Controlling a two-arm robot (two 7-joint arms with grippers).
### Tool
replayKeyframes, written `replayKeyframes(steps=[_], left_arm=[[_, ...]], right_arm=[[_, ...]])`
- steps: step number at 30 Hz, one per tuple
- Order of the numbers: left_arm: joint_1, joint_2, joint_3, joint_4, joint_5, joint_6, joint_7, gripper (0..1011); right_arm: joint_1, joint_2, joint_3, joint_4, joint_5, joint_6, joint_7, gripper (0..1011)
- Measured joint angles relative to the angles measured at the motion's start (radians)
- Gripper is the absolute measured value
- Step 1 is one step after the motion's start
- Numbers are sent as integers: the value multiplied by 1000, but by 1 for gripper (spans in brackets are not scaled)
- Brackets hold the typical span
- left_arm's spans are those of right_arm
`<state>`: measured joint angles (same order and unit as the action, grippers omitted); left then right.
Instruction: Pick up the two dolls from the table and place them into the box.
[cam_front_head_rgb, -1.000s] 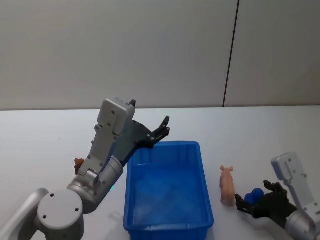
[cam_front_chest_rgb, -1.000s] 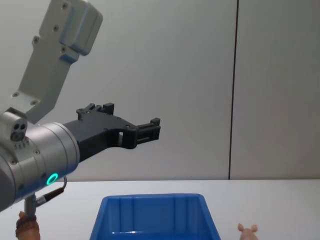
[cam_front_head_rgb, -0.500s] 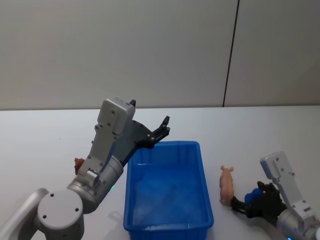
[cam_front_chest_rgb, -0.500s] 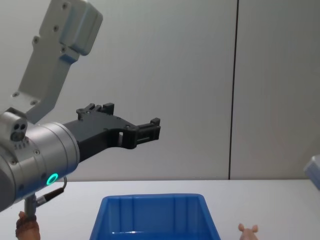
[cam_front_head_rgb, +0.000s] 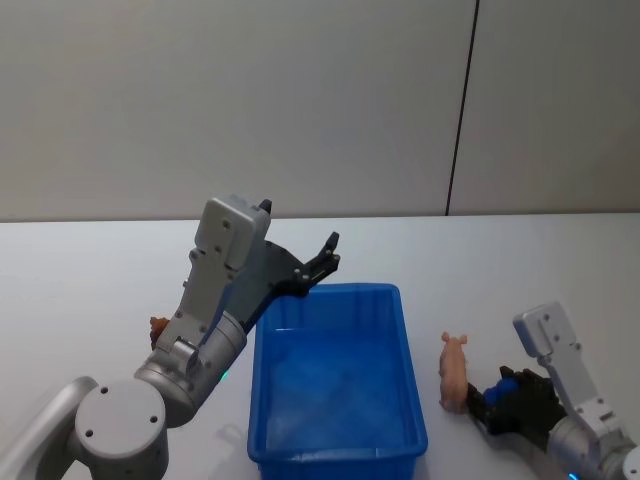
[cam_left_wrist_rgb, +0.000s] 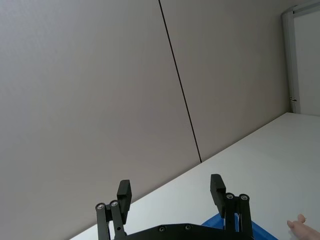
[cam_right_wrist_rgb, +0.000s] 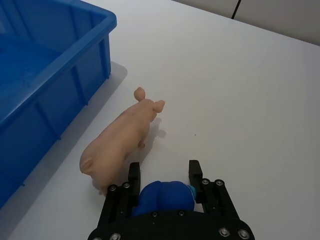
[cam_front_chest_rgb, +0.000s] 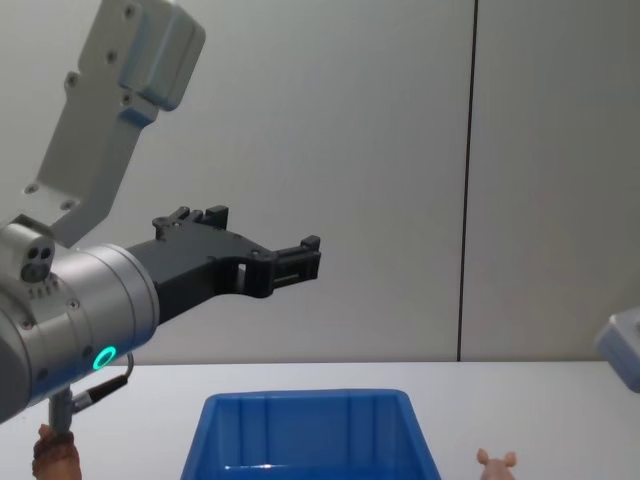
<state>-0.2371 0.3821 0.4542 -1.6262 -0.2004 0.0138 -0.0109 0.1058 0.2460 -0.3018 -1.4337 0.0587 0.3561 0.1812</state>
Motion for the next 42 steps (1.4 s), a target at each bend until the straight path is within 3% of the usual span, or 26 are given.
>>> replayKeyframes(steps=[17, 33, 42], left_arm=[[0, 0, 0, 0, 0, 0, 0, 1001], [0, 0, 0, 0, 0, 0, 0, 1001], [0, 0, 0, 0, 0, 0, 0, 1001]], right_arm=[[-3, 4, 5, -11, -3, -17, -10, 459], [-9, 28, 29, -114, -5, -123, -13, 355], [8, 33, 39, -180, -4, -189, 25, 297]])
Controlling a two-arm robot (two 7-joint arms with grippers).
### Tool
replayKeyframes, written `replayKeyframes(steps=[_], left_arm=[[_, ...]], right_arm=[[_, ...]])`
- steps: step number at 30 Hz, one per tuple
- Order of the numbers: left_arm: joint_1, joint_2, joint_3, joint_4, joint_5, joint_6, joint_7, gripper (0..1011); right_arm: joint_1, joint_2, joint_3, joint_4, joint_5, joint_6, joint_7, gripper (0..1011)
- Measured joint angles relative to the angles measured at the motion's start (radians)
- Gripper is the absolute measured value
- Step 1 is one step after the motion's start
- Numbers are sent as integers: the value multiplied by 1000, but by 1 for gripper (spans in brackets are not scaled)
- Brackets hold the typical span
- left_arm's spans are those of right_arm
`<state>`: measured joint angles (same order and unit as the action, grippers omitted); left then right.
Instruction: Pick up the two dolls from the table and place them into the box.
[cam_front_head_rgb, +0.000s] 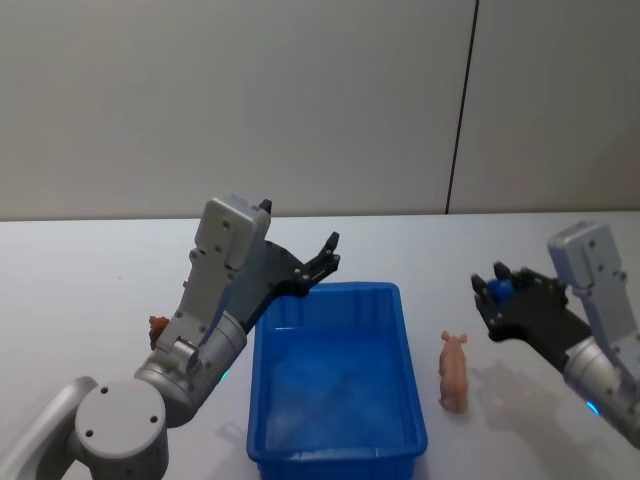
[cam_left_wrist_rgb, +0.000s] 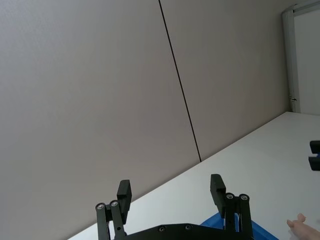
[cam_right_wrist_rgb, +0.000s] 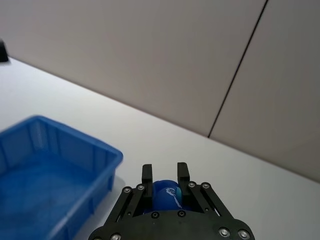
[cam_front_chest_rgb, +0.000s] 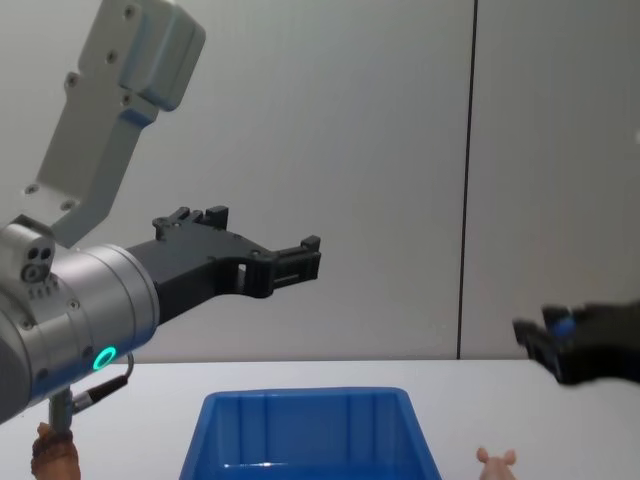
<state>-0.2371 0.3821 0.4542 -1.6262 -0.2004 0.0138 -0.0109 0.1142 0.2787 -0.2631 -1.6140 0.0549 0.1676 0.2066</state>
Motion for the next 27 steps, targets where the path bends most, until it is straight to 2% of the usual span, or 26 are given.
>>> replayKeyframes(steps=[5, 12, 14, 19, 27], left_arm=[[0, 0, 0, 0, 0, 0, 0, 1001], [0, 0, 0, 0, 0, 0, 0, 1001], [0, 0, 0, 0, 0, 0, 0, 1001], [0, 0, 0, 0, 0, 0, 0, 1001], [0, 0, 0, 0, 0, 0, 0, 1001]], right_arm=[[17, -7, -1, -22, 16, -28, 45, 265], [38, -21, -9, -29, 39, -41, 105, 232], [51, -31, -15, -27, 53, -40, 138, 225], [69, -45, -24, -14, 70, -29, 183, 200], [116, -86, -52, 47, 104, 26, 293, 170]])
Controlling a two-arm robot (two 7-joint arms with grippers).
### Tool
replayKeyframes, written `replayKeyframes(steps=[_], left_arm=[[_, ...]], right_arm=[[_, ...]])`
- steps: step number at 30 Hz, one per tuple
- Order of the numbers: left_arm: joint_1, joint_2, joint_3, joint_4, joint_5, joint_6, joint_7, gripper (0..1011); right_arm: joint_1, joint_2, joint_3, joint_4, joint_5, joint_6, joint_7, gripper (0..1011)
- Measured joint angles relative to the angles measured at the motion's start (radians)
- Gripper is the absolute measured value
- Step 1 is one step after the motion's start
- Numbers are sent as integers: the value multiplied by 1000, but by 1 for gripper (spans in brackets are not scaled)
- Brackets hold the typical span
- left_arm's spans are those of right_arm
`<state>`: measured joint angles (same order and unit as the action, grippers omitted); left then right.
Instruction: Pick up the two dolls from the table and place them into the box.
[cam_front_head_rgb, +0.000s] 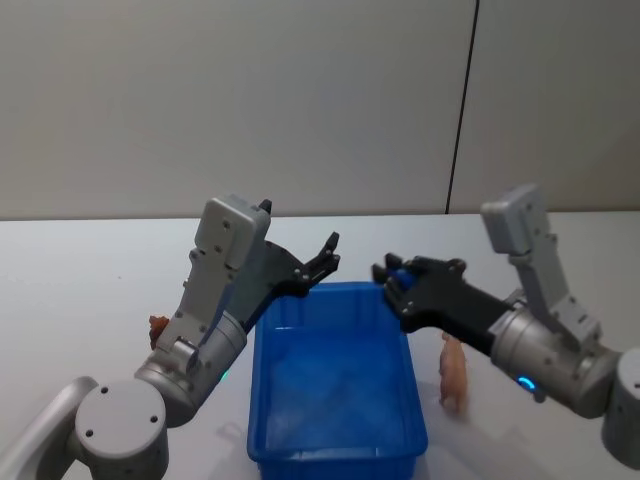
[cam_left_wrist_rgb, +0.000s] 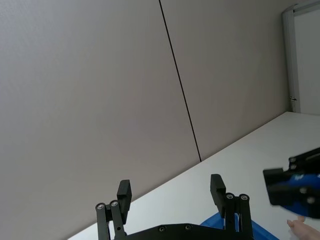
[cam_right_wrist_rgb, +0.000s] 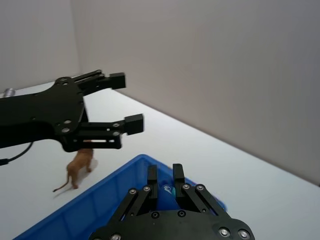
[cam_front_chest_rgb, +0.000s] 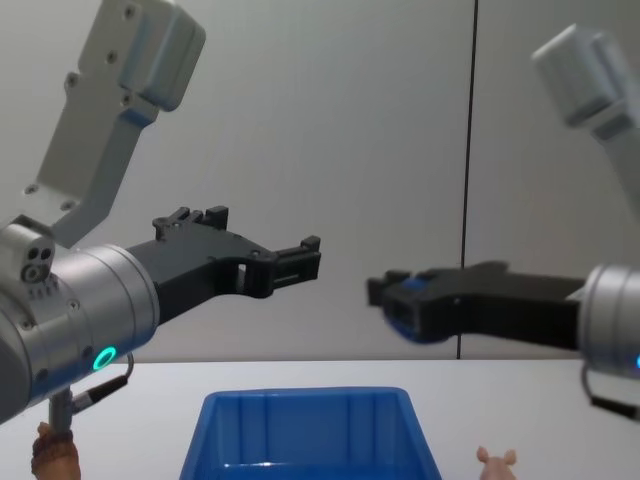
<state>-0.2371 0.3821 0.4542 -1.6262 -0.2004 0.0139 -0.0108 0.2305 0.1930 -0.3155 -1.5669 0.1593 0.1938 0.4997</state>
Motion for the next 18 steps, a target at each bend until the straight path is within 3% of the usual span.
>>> replayKeyframes(steps=[14, 18], left_arm=[[0, 0, 0, 0, 0, 0, 0, 1001], [0, 0, 0, 0, 0, 0, 0, 1001]], right_arm=[[64, -58, -46, 131, -9, 74, 89, 173], [75, -67, -54, 155, -15, 82, 101, 298]])
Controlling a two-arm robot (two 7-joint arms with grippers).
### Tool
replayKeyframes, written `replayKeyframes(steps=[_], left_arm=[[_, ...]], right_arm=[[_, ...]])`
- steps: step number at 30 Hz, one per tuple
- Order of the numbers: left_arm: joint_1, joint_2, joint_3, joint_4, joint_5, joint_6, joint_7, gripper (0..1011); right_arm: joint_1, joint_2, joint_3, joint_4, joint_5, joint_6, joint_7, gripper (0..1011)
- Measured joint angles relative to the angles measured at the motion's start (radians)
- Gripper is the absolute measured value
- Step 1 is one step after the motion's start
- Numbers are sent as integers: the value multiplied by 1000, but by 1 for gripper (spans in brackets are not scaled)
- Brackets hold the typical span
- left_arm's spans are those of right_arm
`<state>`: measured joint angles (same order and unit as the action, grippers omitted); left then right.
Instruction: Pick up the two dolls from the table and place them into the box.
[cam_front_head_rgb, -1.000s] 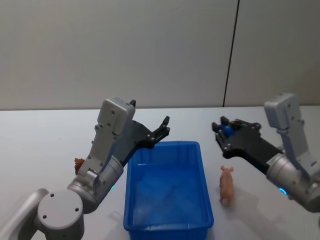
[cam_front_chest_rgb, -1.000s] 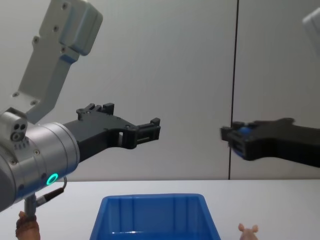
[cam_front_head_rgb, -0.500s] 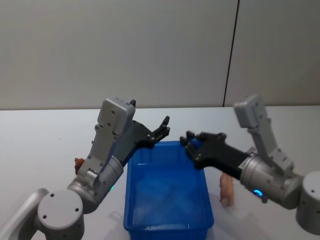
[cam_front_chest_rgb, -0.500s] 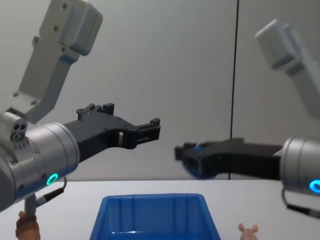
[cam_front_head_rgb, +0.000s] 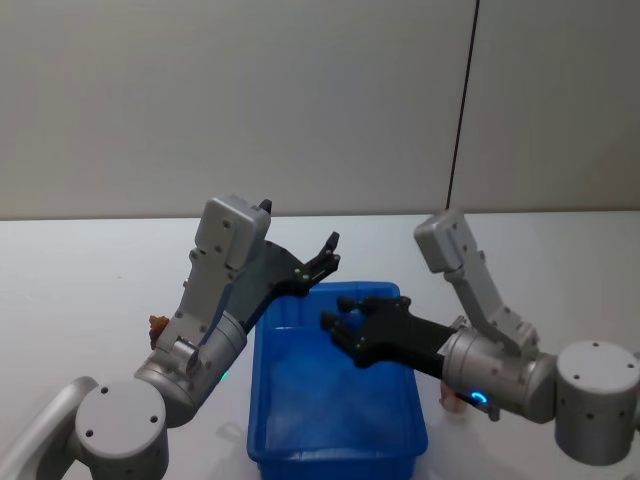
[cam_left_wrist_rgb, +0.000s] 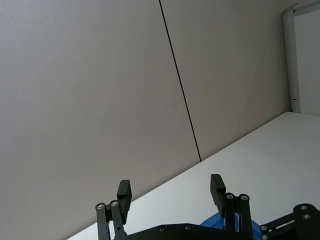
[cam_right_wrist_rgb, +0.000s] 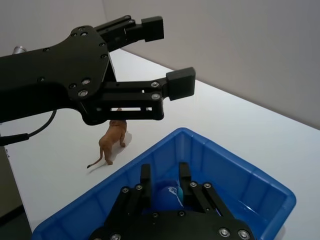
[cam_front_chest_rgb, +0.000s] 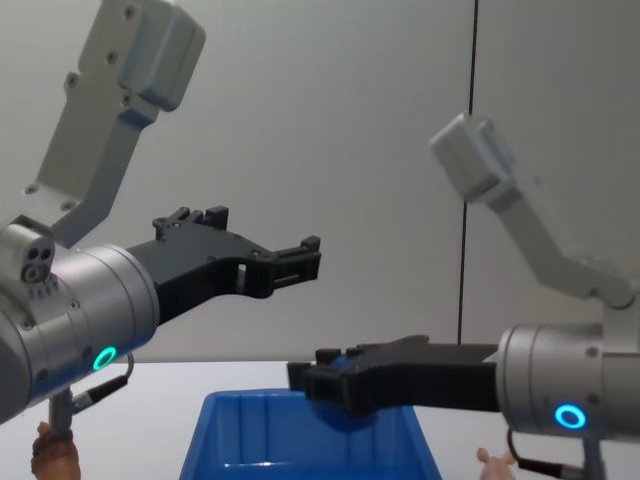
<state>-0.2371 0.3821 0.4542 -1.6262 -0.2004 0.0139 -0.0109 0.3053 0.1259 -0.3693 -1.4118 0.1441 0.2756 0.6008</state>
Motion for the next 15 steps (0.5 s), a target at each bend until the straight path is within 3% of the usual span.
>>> replayKeyframes(steps=[8, 15], left_arm=[[0, 0, 0, 0, 0, 0, 0, 1001], [0, 0, 0, 0, 0, 0, 0, 1001]], right_arm=[[14, -12, -10, 30, -7, 11, 14, 511], [18, -13, -12, 38, -7, 12, 19, 766]])
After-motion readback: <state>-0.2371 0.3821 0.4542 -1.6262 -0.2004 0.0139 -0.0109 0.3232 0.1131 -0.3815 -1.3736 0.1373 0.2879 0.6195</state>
